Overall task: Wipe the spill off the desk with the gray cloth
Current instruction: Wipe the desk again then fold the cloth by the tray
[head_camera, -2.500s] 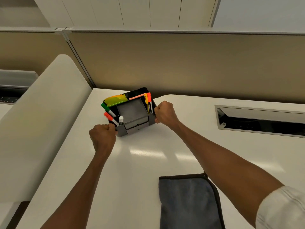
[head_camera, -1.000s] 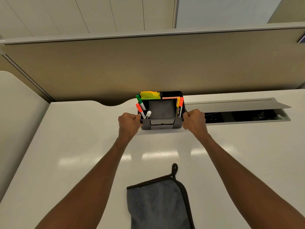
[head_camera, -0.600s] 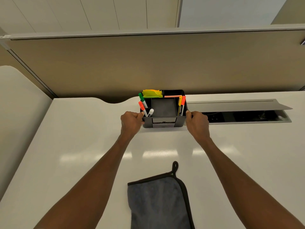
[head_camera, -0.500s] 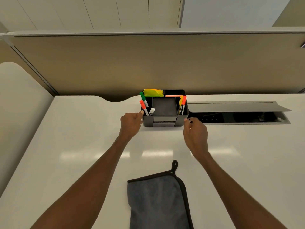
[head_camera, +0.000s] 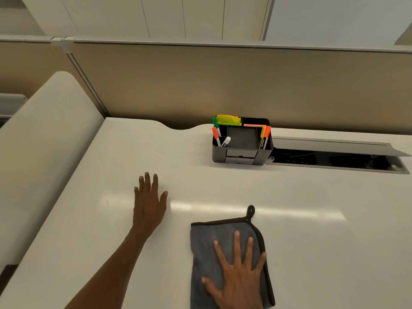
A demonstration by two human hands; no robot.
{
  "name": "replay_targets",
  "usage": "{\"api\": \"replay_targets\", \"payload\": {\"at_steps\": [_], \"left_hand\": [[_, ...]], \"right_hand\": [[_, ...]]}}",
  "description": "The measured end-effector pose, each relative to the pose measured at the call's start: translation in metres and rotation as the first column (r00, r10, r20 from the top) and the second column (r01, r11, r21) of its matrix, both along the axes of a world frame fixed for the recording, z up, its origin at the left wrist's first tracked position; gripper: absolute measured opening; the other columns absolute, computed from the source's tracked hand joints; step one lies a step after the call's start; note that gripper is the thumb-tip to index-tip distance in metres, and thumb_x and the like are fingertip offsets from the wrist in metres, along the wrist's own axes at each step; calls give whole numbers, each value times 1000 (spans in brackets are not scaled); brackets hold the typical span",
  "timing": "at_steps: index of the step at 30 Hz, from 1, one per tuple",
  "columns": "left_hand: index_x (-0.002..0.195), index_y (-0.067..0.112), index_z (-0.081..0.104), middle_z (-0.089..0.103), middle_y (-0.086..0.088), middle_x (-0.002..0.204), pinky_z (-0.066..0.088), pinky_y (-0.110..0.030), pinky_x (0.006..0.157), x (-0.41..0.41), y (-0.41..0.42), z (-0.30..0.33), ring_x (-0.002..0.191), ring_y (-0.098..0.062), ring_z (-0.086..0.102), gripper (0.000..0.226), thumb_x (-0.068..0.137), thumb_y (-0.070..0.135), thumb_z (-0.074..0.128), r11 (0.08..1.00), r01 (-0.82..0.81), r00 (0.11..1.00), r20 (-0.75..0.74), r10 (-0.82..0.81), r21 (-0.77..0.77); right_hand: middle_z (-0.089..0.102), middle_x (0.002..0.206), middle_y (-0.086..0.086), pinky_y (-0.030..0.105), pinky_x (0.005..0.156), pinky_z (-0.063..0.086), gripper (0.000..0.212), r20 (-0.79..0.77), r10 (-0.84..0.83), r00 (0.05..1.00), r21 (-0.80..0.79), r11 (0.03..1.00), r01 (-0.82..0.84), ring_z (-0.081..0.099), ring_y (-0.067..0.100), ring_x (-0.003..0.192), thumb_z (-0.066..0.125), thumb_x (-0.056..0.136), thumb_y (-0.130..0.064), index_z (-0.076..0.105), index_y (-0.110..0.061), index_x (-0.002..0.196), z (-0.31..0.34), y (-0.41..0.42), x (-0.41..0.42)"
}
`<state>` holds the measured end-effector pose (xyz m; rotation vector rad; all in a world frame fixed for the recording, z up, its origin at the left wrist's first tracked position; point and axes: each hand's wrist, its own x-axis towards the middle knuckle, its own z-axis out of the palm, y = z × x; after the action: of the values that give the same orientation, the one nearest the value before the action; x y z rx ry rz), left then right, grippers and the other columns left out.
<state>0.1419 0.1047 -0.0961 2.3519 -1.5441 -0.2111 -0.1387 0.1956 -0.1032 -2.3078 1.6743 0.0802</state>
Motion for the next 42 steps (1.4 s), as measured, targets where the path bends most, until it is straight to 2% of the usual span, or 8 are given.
{"api": "replay_targets", "payload": {"at_steps": [3, 17, 22, 25, 32, 37, 40, 42], "left_hand": [[155, 14, 12, 5, -13, 163, 7, -46, 121, 9, 21, -5, 151, -28, 4, 79, 90, 59, 12, 999, -14, 999, 39, 13, 31], [155, 22, 17, 5, -14, 164, 12, -50, 120, 61, 30, -9, 151, -32, 4, 91, 84, 76, 37, 980, -162, 987, 30, 160, 112], [154, 20, 18, 6, -13, 164, 16, -47, 121, 92, 20, -9, 152, -30, 6, 104, 75, 83, 43, 946, -205, 972, -58, 226, 250], [153, 19, 23, 9, -13, 164, 23, -46, 119, 95, 13, -9, 151, -30, 7, 106, 72, 81, 51, 941, -211, 967, -87, 241, 264], [153, 19, 23, 6, -13, 164, 18, -47, 119, 94, 15, -13, 151, -30, 4, 105, 73, 82, 49, 950, -205, 968, -93, 232, 234], [153, 20, 22, 5, -13, 164, 16, -46, 119, 95, 14, -14, 151, -31, 3, 105, 73, 82, 48, 948, -201, 970, -88, 228, 246], [153, 17, 21, 6, -14, 164, 14, -43, 120, 97, 16, -7, 151, -30, 4, 99, 78, 71, 57, 950, -179, 961, -163, 225, 255], [151, 11, 29, 21, -14, 161, 19, -38, 118, 101, 24, 2, 149, -28, 19, 83, 85, 50, 63, 964, -221, 927, -276, 255, 148]], "right_hand": [[27, 161, 20, 83, 99, 17, 96, -20, 7, 1000, 27, 1000, -7, 21, 56, 143, 33, 68, -95, 37, -43, 149, -7, -3, 6], [8, 167, 14, 76, 112, 2, 91, 44, 71, 997, -133, 989, -64, 3, 51, 149, 25, 79, -90, 15, -43, 156, -21, -103, 112], [-2, 167, 13, 72, 112, -10, 86, 54, 80, 995, -175, 982, -69, -7, 50, 149, 19, 83, -87, 6, -43, 156, -22, -152, 162], [-2, 167, 15, 74, 112, -6, 80, 49, 73, 996, -194, 979, -62, -5, 52, 149, 17, 87, -81, 6, -43, 156, -24, -180, 191], [-2, 166, 18, 76, 111, 0, 76, 55, 50, 997, -212, 976, -37, -3, 53, 148, 23, 91, -74, 4, -41, 157, -26, -231, 246], [2, 166, 18, 76, 111, -4, 85, 52, 110, 993, -239, 966, -94, -2, 56, 147, 16, 83, -85, 4, -43, 156, -26, -241, 262], [-1, 167, 16, 76, 111, -5, 90, 58, 129, 990, -220, 969, -113, -6, 56, 146, 16, 78, -90, 2, -46, 155, -25, -240, 261], [-3, 167, 14, 76, 110, -6, 90, 63, 166, 984, -196, 969, -151, -8, 55, 147, 18, 77, -91, 1, -48, 154, -24, -236, 264]]}}
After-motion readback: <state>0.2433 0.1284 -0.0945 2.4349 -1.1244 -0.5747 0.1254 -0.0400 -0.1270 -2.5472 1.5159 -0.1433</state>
